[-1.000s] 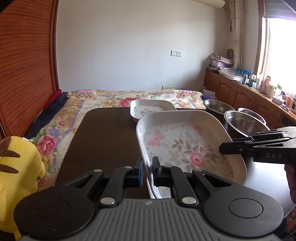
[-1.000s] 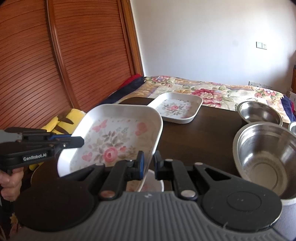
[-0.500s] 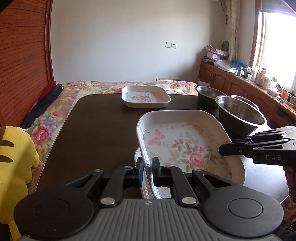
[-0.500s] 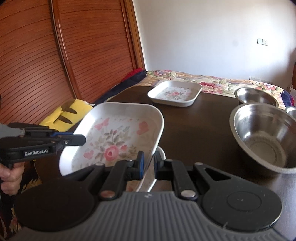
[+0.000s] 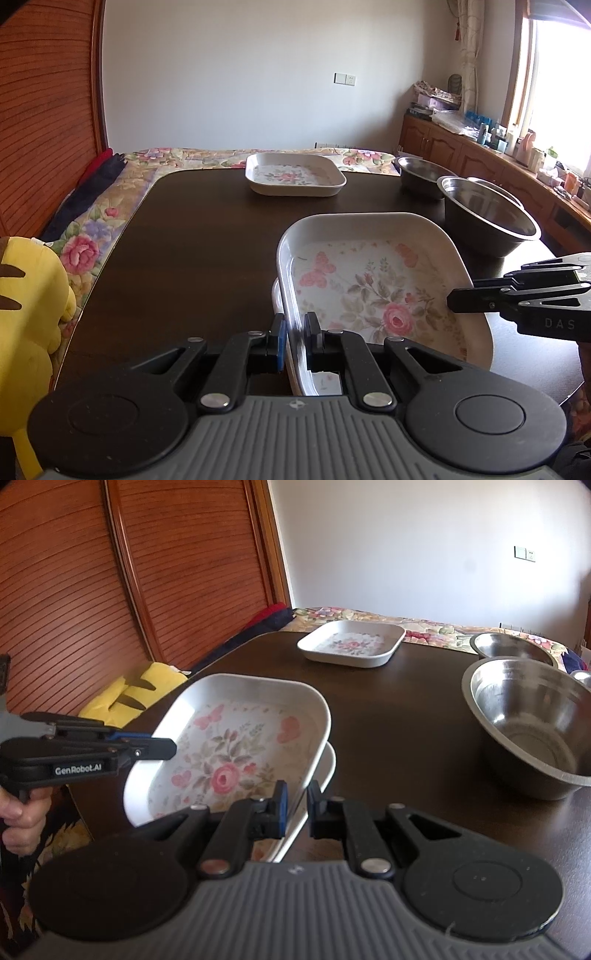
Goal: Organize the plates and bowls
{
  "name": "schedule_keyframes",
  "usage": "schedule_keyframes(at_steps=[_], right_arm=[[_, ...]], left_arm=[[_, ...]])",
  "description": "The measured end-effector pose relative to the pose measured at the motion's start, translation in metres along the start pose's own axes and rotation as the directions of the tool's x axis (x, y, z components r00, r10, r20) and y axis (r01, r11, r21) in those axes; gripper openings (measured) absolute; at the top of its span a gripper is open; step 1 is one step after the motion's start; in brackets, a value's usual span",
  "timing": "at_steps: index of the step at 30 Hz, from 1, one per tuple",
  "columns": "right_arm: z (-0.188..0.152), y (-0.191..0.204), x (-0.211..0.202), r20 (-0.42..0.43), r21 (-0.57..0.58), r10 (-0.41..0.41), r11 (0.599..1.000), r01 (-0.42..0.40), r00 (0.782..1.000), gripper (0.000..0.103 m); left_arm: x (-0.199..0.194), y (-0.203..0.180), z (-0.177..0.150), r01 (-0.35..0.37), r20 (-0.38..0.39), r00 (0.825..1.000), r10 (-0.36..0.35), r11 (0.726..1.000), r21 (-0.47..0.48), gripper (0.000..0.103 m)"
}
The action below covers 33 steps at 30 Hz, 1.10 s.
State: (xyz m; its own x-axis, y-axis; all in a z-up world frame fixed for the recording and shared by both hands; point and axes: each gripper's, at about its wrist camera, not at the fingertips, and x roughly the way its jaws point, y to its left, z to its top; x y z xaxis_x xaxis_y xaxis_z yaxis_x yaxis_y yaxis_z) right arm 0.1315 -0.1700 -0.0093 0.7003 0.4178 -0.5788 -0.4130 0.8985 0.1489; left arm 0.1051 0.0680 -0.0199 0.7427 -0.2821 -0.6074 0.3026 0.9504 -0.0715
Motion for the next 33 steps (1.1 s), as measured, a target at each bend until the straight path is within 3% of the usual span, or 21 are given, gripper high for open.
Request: schedule_keyframes(at_steps=[18, 22, 33], right_arm=[[-0.001, -0.001, 0.005, -0.013, 0.003, -0.016, 1.0, 0.016, 1.0, 0.016], [0.0, -0.003, 0.002, 0.003, 0.001, -0.016, 1.0, 0.016, 1.0, 0.016], [0.009, -0.007, -0.003, 0.049, -0.006, -0.037, 0.999, 0.037, 0.998, 0.016]], left_arm=[[0.003, 0.001, 0.001, -0.006, 0.01, 1.0, 0.006, 1.0, -0.006, 0.011], [-0.001, 0.0, 0.006, -0.01, 0.028, 1.0, 0.01, 1.0, -0.001, 0.018], [-0.003, -0.001, 0.015, -0.027, 0.073, 0.997, 0.027, 1.0, 0.0, 0.051]])
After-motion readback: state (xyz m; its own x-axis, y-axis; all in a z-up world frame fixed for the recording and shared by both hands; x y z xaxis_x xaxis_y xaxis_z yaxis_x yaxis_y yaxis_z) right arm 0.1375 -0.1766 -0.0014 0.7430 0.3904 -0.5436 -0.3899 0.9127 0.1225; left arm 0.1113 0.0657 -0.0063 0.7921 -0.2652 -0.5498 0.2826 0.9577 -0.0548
